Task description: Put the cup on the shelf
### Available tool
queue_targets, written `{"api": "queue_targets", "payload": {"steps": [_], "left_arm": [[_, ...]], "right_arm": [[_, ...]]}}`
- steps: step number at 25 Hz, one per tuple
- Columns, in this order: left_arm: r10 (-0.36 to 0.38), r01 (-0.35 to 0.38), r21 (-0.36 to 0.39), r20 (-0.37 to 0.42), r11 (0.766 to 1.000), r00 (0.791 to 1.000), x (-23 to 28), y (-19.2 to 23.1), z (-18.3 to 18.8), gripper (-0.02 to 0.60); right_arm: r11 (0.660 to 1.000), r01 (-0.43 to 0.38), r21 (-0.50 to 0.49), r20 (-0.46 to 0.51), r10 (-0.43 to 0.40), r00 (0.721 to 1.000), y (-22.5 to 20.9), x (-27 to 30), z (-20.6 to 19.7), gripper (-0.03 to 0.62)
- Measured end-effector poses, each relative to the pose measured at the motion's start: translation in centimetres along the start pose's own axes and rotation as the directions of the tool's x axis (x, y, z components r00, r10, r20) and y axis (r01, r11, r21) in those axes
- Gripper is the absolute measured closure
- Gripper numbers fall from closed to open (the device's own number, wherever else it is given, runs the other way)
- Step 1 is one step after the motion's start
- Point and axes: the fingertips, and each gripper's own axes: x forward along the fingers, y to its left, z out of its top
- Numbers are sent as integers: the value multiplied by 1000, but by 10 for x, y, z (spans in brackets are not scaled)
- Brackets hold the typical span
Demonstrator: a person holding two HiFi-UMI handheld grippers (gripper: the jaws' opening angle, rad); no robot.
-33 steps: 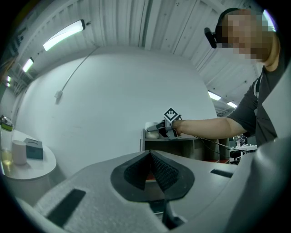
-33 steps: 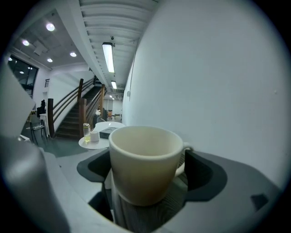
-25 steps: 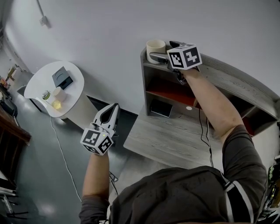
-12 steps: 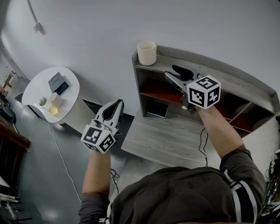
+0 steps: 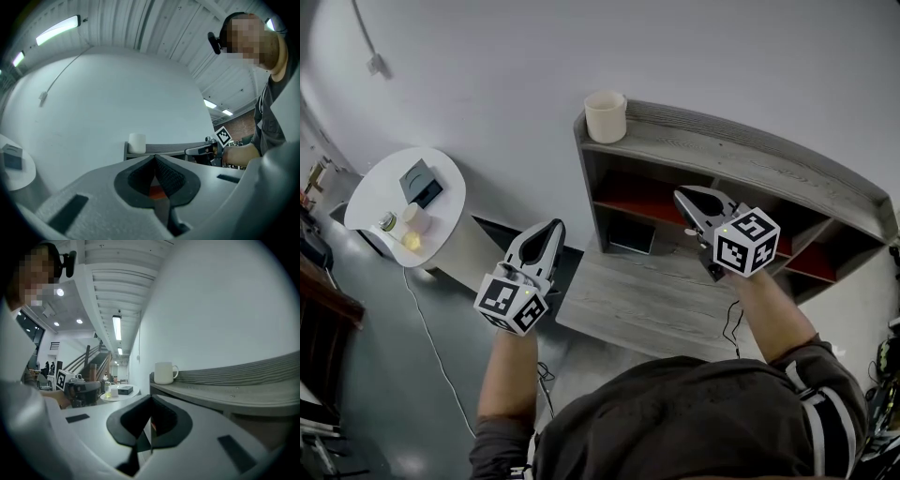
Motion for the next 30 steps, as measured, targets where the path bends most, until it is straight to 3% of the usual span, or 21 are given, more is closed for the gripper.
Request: {"api": "queue_targets", "payload": {"steps": [30], "left_arm": [[3,-3,1,17,1000,1000,-1,-9,6,580]], "right_arm": [[999,3,-46,0,-3,1000,1,-3,12,605]]}}
